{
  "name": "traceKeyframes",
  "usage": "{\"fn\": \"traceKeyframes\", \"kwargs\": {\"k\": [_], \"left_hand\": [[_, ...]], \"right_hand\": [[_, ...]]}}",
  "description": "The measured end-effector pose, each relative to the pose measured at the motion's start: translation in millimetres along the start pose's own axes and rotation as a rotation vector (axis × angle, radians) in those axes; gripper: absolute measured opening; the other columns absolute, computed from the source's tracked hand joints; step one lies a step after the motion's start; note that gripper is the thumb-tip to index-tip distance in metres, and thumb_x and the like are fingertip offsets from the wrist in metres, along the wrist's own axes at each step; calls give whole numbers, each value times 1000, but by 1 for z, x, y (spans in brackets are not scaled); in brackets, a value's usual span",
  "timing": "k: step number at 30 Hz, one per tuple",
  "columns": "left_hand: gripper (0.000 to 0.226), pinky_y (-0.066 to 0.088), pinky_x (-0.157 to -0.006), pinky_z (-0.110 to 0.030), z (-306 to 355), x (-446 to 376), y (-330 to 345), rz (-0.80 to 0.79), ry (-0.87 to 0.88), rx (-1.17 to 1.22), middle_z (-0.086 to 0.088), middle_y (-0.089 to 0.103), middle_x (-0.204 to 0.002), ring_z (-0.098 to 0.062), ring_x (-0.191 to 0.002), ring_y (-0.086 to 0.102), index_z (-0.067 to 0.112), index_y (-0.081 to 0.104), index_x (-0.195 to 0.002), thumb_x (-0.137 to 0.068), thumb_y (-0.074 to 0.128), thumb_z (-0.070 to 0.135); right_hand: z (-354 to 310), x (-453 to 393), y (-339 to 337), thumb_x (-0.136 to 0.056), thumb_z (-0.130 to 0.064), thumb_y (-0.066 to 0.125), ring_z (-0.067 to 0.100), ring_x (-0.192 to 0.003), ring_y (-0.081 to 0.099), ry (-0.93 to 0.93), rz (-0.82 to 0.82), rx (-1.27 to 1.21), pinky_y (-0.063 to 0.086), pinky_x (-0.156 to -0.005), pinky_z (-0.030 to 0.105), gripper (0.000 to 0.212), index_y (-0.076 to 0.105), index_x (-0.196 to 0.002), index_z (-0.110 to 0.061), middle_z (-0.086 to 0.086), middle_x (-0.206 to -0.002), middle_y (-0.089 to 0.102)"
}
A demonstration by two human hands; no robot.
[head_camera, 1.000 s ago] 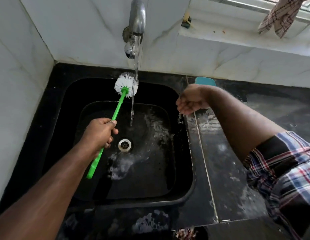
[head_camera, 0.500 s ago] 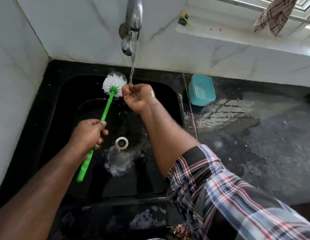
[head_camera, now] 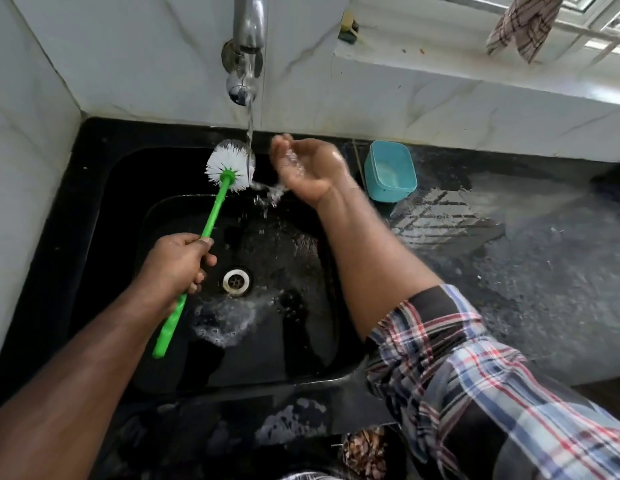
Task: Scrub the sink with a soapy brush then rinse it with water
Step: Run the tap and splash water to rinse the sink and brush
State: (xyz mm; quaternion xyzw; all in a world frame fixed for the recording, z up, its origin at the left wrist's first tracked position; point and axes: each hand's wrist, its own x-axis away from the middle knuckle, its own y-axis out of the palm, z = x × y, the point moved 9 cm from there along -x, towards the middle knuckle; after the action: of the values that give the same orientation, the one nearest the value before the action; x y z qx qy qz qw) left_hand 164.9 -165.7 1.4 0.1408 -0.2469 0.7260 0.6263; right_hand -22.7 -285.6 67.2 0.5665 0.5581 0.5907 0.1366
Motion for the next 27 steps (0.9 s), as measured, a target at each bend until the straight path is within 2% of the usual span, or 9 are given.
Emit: {"fn": "traceKeyframes", "kwargs": {"k": [4, 8, 10, 14, 16, 18, 20, 23, 27], "left_hand": [[17, 28, -32, -16, 4, 6, 10, -31, 1, 6, -5, 59, -76, -11, -44, 37, 7, 63, -106, -100, 52, 19], [19, 29, -33, -16, 6, 10, 19, -53, 6, -6, -5, 60, -77, -12, -45, 38, 6, 63, -108, -100, 51, 18], [19, 28, -33, -15, 7, 12, 22, -60, 7, -10, -5, 60, -76, -13, -46, 38, 5, 63, -108, -100, 51, 18], [19, 28, -33, -15, 9, 16, 24, -70, 12, -16, -5, 60, -76, -13, -46, 38, 5, 63, -106, -100, 51, 18], [19, 29, -33, -16, 9, 17, 23, -73, 12, -18, -5, 60, -76, -13, -46, 38, 5, 63, -106, -101, 51, 19], [19, 29, -33, -16, 8, 17, 23, -77, 10, -19, -6, 60, -77, -12, -46, 39, 5, 63, -105, -101, 50, 18], [19, 30, -33, -16, 6, 18, 22, -83, 10, -16, -6, 60, -77, -12, -46, 39, 6, 63, -106, -101, 50, 19], [19, 30, -33, -17, 4, 18, 20, -85, 11, -6, -5, 60, -77, -12, -46, 39, 6, 63, -107, -101, 51, 19], [18, 30, -37, -19, 2, 19, 14, -73, 12, -3, -5, 61, -77, -12, -46, 40, 8, 63, -107, -101, 50, 19]], "right_hand": [[-80, 34, -48, -95, 2, 36, 31, -79, 60, -216, 162, 212, 61, -64, 34, 18, 53, -94, 8, 23, -88, 56], [-119, 67, -97, -95, 0, 39, 25, -71, 67, -226, 479, 857, 61, -59, 34, 21, 58, -88, 4, 18, -87, 62], [-124, 83, -113, -96, -1, 38, 20, -58, 70, -143, 588, 1171, 60, -55, 31, 26, 60, -83, 1, 15, -78, 68], [-112, 110, -132, -95, 3, 39, 32, -82, 68, 175, 613, 1604, 59, -83, 45, 24, 62, -102, 5, 22, -93, 68], [-101, 125, -131, -95, 5, 39, 33, -85, 67, 333, 568, 1716, 55, -87, 48, 26, 60, -109, 5, 25, -98, 68], [-98, 130, -119, -96, 3, 41, 31, -85, 68, 332, 516, 1731, 53, -90, 51, 26, 62, -111, 1, 23, -102, 70], [-105, 122, -103, -96, -2, 42, 29, -86, 68, 167, 505, 1667, 54, -89, 49, 26, 64, -110, -3, 20, -103, 71], [-100, 97, -81, -95, -6, 45, 30, -90, 69, -70, 422, 1358, 56, -84, 43, 22, 65, -104, -9, 18, -100, 71], [-46, 56, -47, -96, -13, 49, 28, -93, 70, -102, 249, 1030, 57, -84, 34, 19, 64, -107, -9, 14, -102, 70]]}}
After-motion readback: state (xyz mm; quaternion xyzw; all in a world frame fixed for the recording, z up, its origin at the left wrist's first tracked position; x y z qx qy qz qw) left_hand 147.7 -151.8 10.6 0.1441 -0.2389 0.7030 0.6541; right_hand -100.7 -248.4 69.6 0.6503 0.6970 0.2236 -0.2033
